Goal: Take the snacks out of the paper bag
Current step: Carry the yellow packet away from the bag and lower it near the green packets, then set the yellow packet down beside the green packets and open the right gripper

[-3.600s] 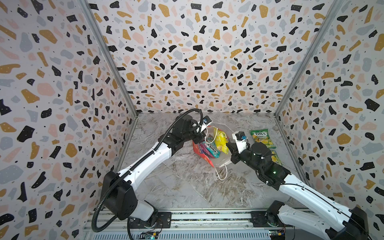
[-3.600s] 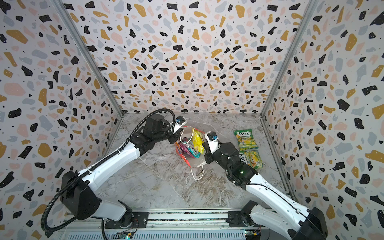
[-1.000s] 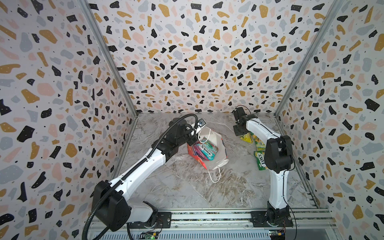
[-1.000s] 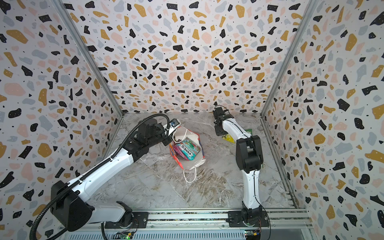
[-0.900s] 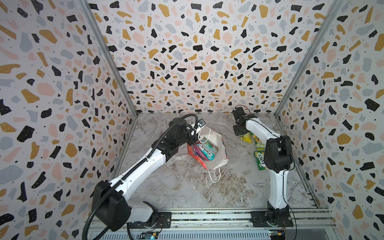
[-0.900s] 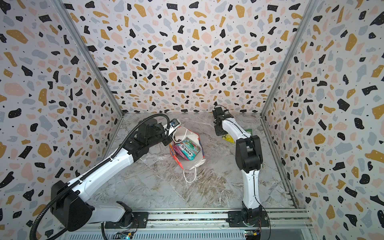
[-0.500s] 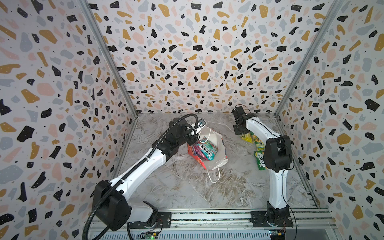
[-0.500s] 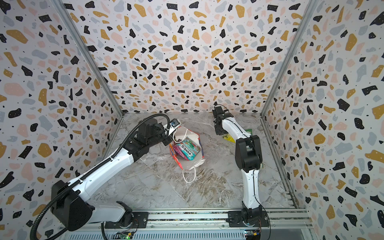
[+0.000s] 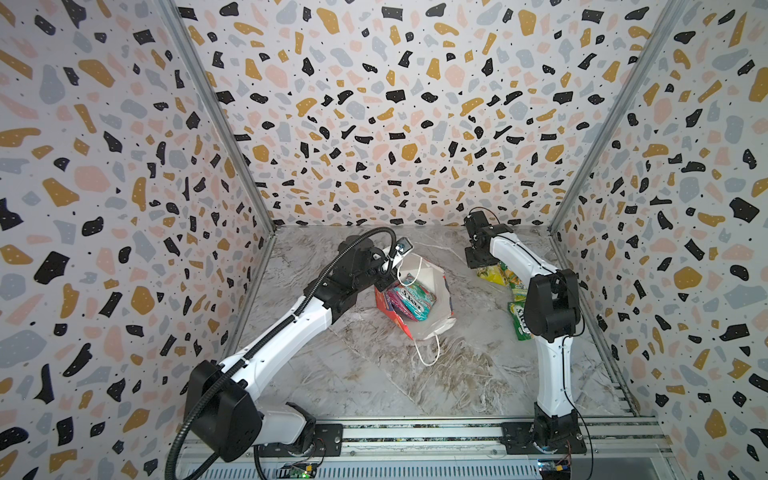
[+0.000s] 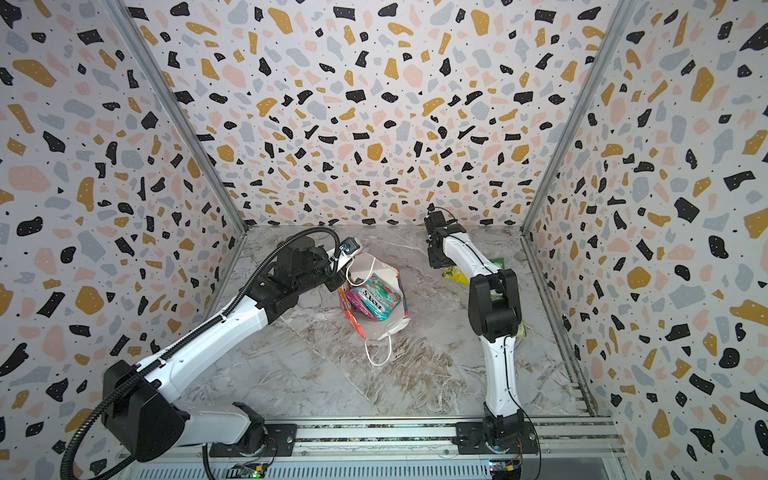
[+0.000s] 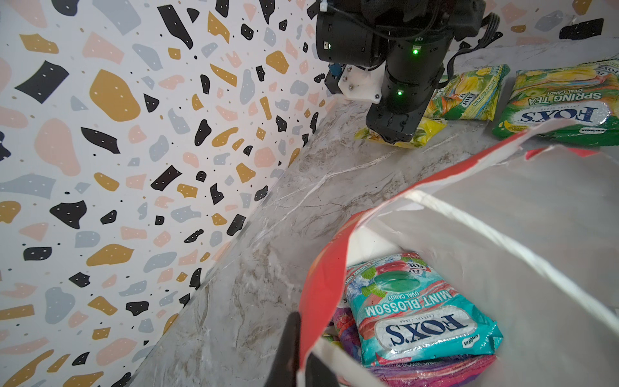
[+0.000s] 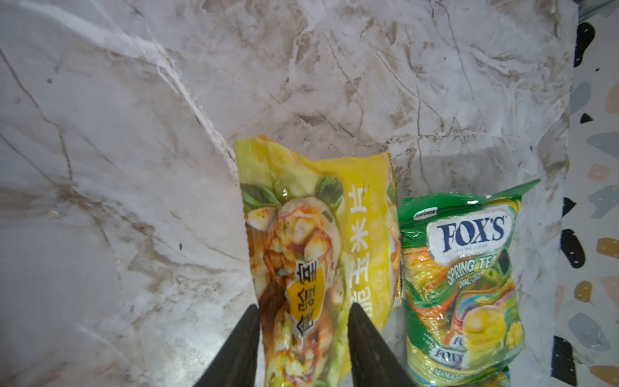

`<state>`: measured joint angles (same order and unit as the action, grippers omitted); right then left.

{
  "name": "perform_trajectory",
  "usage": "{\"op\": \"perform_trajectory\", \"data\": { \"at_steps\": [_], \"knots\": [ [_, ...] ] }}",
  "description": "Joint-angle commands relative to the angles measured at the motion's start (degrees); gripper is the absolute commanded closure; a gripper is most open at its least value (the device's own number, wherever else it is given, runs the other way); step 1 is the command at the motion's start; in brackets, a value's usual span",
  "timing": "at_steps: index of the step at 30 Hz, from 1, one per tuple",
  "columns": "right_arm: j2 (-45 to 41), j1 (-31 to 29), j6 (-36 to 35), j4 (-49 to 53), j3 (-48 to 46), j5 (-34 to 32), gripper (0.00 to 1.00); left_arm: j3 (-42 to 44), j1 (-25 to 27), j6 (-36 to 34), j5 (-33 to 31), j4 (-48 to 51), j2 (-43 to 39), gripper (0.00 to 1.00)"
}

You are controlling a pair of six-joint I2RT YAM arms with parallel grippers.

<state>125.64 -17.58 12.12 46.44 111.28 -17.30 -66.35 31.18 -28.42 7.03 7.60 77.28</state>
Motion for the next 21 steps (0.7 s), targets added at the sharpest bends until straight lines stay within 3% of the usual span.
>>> {"op": "perform_trajectory", "data": {
  "at_steps": [1, 10, 12, 16, 18, 21],
  "knots": [
    [-1.99, 0.42, 1.16, 0.74, 1.91, 4.25, 0.42, -0.8, -0.15, 0.55, 1.58, -6.45, -0.6, 1.0],
    [-13.87, 7.05, 2.15, -13.7, -8.66, 26.21, 0.38, -0.9, -0.15, 0.7, 1.23, -6.25, -0.61, 1.0],
    [-13.77, 7.88, 1.06, -13.45, -8.99, 23.4, 0.37, -0.67, -0.15, 0.65, 1.23, -6.67, -0.57, 1.0],
    [-12.25, 8.37, -1.97, -13.13, -9.1, 17.07, 0.26, -0.88, -0.15, 0.95, 1.5, -6.49, -0.41, 1.0],
    [-11.22, 9.39, -2.26, -13.15, -9.07, 17.56, 0.18, -0.65, -0.15, 0.97, 1.45, -6.67, -0.35, 1.0],
    [-9.95, 10.28, -3.13, -12.64, -9.04, 17.94, 0.17, -0.96, -0.15, 0.84, 1.15, -6.35, -0.18, 1.0]
  ]
}}
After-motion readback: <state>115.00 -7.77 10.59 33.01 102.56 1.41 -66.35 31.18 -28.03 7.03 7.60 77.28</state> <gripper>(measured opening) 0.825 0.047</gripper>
